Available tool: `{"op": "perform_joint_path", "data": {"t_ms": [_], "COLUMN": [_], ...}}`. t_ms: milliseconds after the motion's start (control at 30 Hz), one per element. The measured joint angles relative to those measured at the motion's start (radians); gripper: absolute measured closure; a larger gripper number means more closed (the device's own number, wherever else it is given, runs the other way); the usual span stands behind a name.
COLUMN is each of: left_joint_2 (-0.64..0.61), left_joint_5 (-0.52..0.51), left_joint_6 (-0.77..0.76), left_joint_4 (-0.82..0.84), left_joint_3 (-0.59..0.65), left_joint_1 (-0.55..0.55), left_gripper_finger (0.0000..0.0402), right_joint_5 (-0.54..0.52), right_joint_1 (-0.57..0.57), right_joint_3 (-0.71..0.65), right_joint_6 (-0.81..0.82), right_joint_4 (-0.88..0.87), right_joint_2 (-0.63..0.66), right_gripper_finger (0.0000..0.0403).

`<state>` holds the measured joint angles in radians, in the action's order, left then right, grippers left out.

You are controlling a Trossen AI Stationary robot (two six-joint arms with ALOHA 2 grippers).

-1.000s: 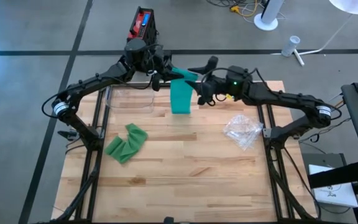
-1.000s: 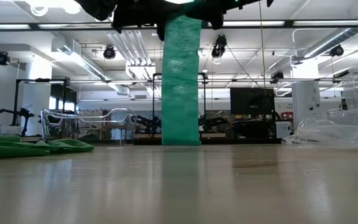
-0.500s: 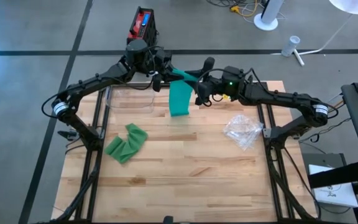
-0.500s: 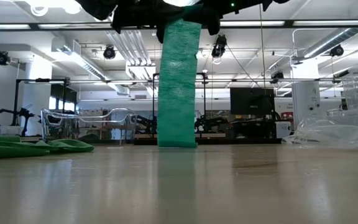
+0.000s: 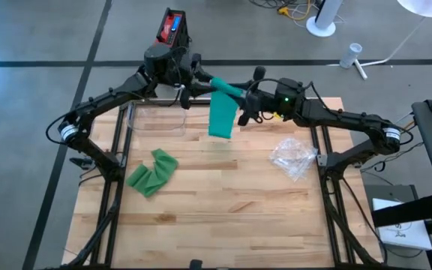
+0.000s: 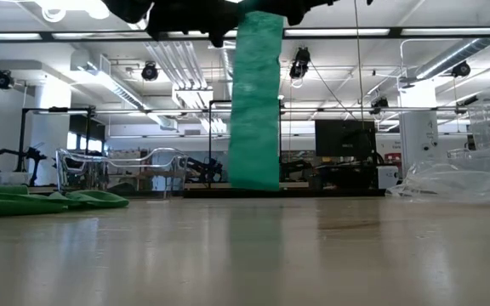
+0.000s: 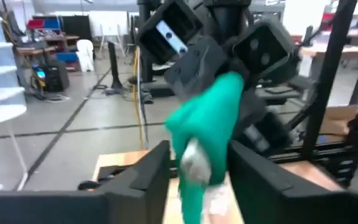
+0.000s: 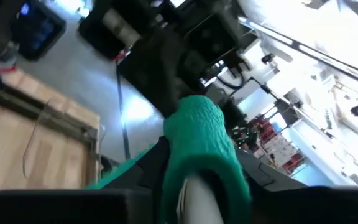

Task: Roll bandage
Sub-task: Roll the blue bandage

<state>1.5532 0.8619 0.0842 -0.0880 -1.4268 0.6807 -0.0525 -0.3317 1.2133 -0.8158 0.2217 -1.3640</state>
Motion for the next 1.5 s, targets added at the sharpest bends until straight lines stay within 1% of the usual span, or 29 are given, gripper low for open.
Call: {"op": "perform_joint_path", "data": {"t_ms": [100, 200, 267, 333, 400, 467, 533, 667, 700, 733, 900, 1000, 1067, 1133, 1300, 1400, 1500], "left_joint_2": [0.004, 0.009, 0.012, 0.013, 0.013, 0.013, 0.013, 0.013, 0.013, 0.014, 0.014, 0.014, 0.014, 0.014, 0.014, 0.014, 0.014], "left_joint_5": [-0.006, -0.042, -0.048, -0.05, -0.068, -0.093, -0.095, -0.094, -0.094, -0.094, -0.094, -0.094, -0.094, -0.094, -0.093, -0.098, -0.105], "left_joint_6": [0.05, 0.094, 0.103, 0.106, 0.105, 0.102, 0.101, 0.093, 0.088, 0.081, 0.074, 0.072, 0.072, 0.071, 0.064, 0.071, 0.072], "left_joint_4": [0.017, 0.021, 0.019, 0.016, 0.016, 0.016, 0.014, 0.014, 0.017, 0.018, 0.028, 0.03, 0.029, 0.029, 0.031, 0.032, 0.034], "left_joint_3": [0.0, 0.0, 0.0, 0.0, 0.0, 0.001, 0.001, 0.002, 0.002, 0.002, 0.002, 0.002, 0.002, 0.002, 0.002, 0.002, 0.002], "left_joint_1": [-0.003, -0.003, -0.005, -0.011, -0.019, -0.026, -0.031, -0.033, -0.033, -0.033, -0.033, -0.033, -0.036, -0.039, -0.064, -0.077, -0.078], "left_gripper_finger": [0.0194, 0.0156, 0.0141, 0.014, 0.0158, 0.0193, 0.0243, 0.0362, 0.0381, 0.0389, 0.0371, 0.0381, 0.0394, 0.0399, 0.0398, 0.04, 0.04], "right_joint_5": [0.005, 0.004, 0.003, 0.002, 0.003, 0.003, 0.003, -0.001, -0.003, -0.003, 0.0, 0.0, 0.0, -0.001, -0.005, -0.038, -0.042], "right_joint_1": [0.0, 0.0, 0.0, 0.0, 0.0, 0.0, 0.0, 0.0, -0.001, -0.001, 0.0, 0.0, 0.0, -0.001, -0.002, -0.001, -0.001], "right_joint_3": [0.007, 0.01, 0.01, 0.01, 0.01, 0.01, 0.01, 0.01, 0.01, 0.01, 0.01, 0.018, 0.021, 0.022, 0.022, 0.022, 0.022], "right_joint_6": [0.045, 0.074, 0.087, 0.093, 0.101, 0.11, 0.111, 0.092, 0.089, 0.086, 0.101, 0.146, 0.15, 0.15, 0.146, 0.133, 0.128], "right_joint_4": [-0.007, -0.006, -0.007, -0.007, -0.006, -0.007, -0.007, -0.014, -0.022, -0.022, -0.022, -0.029, -0.028, -0.029, -0.014, 0.001, 0.003], "right_joint_2": [0.003, 0.004, 0.005, 0.004, 0.004, 0.004, 0.003, -0.008, -0.01, -0.012, -0.013, -0.013, -0.017, -0.025, -0.047, -0.059, -0.059], "right_gripper_finger": [0.0295, 0.0303, 0.0308, 0.0313, 0.0316, 0.0318, 0.0317, 0.0306, 0.0302, 0.0297, 0.0267, 0.0251, 0.0244, 0.024, 0.0245, 0.0259, 0.0275]}}
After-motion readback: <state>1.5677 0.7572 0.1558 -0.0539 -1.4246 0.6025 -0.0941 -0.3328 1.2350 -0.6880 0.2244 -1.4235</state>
